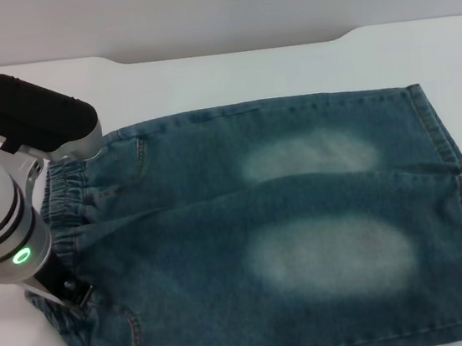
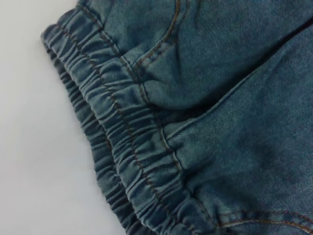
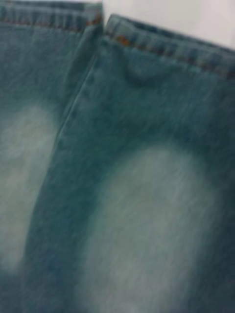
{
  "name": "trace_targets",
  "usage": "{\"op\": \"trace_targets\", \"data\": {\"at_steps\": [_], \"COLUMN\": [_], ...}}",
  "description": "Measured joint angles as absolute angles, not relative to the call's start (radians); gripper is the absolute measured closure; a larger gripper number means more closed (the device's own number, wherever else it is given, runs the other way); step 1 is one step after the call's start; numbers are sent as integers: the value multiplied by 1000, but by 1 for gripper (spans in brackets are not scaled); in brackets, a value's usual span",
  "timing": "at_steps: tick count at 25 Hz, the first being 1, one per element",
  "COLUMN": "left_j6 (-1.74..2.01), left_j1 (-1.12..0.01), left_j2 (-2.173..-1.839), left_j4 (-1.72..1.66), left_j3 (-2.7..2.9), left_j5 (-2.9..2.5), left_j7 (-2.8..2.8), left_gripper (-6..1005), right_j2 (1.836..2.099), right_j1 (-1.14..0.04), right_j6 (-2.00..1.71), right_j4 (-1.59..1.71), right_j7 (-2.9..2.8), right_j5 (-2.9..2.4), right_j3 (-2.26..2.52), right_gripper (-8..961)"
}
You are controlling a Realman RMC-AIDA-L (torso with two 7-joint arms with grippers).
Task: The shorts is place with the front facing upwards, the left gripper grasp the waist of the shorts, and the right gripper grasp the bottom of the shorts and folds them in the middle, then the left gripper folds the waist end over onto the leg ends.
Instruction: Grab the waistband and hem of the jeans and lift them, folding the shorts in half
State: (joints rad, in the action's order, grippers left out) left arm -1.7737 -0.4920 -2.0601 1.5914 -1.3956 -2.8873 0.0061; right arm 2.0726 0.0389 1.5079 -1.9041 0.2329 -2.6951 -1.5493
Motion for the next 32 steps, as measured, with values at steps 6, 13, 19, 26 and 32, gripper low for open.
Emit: {"op": "trace_targets", "data": {"at_steps": [6,13,19,26,32], "left_j6": [-1766,-1759,-1761,-1769,-1773], "left_j1": [-504,-513,-514,-518,-527], "left_j2": [-2060,-2060,-2060,-2060,-2060], "left_j4": [1570,1552,1554,1573,1574], "left_j3": [-1397,-1398,-1400,-1401,-1401], "left_j5": [-2886,-2885,-2885,-2886,-2887], "left_j7": [6,12,11,4,3], "left_gripper": [935,935,935,927,921], "right_j2": [2073,2075,2077,2077,2077], "right_j1": [25,18,26,35,35], "right_j6": [1541,1556,1558,1556,1550], "right_j4": [-1905,-1906,-1928,-1909,-1877], "right_j7": [232,220,195,186,186], "right_j5": [-2730,-2732,-2724,-2703,-2702], "right_j3": [-1539,-1542,-1533,-1531,-1531], "right_gripper": [414,166,165,165,166]}}
